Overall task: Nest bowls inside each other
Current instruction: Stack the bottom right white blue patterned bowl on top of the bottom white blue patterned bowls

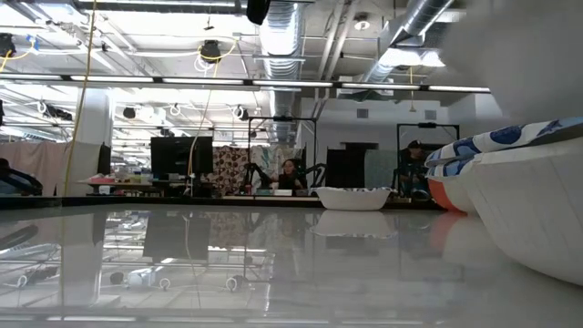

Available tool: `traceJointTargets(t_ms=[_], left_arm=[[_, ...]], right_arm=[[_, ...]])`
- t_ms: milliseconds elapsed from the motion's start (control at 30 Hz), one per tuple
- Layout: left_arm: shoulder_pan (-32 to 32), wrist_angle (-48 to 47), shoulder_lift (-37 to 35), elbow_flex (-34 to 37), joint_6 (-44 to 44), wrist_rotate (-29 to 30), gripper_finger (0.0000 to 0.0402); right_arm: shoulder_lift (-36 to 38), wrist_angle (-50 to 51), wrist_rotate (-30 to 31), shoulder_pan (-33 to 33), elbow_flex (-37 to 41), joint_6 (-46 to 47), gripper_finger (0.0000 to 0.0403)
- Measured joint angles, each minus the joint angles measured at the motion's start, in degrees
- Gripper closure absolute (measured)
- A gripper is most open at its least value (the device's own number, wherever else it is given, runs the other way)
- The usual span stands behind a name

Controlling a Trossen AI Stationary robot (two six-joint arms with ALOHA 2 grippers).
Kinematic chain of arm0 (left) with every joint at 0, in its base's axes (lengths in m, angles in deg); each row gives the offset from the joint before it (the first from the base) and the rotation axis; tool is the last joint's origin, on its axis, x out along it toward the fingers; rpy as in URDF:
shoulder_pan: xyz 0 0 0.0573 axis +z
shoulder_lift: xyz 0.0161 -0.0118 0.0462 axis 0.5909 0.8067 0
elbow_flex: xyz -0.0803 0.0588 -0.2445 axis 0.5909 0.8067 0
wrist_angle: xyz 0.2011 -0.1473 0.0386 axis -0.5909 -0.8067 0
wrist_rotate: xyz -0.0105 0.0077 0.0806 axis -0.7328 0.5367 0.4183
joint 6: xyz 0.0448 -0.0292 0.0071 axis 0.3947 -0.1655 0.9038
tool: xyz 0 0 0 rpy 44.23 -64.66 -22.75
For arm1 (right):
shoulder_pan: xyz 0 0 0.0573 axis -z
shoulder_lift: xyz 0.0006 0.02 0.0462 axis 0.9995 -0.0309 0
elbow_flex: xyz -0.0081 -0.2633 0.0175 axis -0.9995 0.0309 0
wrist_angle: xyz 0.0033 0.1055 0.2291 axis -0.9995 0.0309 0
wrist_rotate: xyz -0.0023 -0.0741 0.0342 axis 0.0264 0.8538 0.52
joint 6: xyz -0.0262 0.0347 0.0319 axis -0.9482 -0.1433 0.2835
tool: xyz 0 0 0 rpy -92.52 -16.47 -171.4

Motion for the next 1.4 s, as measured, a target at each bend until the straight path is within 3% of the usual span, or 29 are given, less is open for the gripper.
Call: traceJointTargets(t_ms=[533,933,1400], left_arm=[[0.22,0.02,0.0,0.0,-0.17,0.3,0.0282],[0.22,-0.17,0.0,0.0,-0.15,0.33,0.0282],[0.22,-1.07,0.0,0.0,-0.13,0.31,0.0282]], right_arm=[[-0.02,4.67,0.09,3.41,-2.43,-5.03,0.0387],[-7.49,2.14,-3.4,3.16,-2.43,-3.4,0.0387],[-8.9,0.66,-4.42,3.17,-2.45,-3.42,0.0381]])
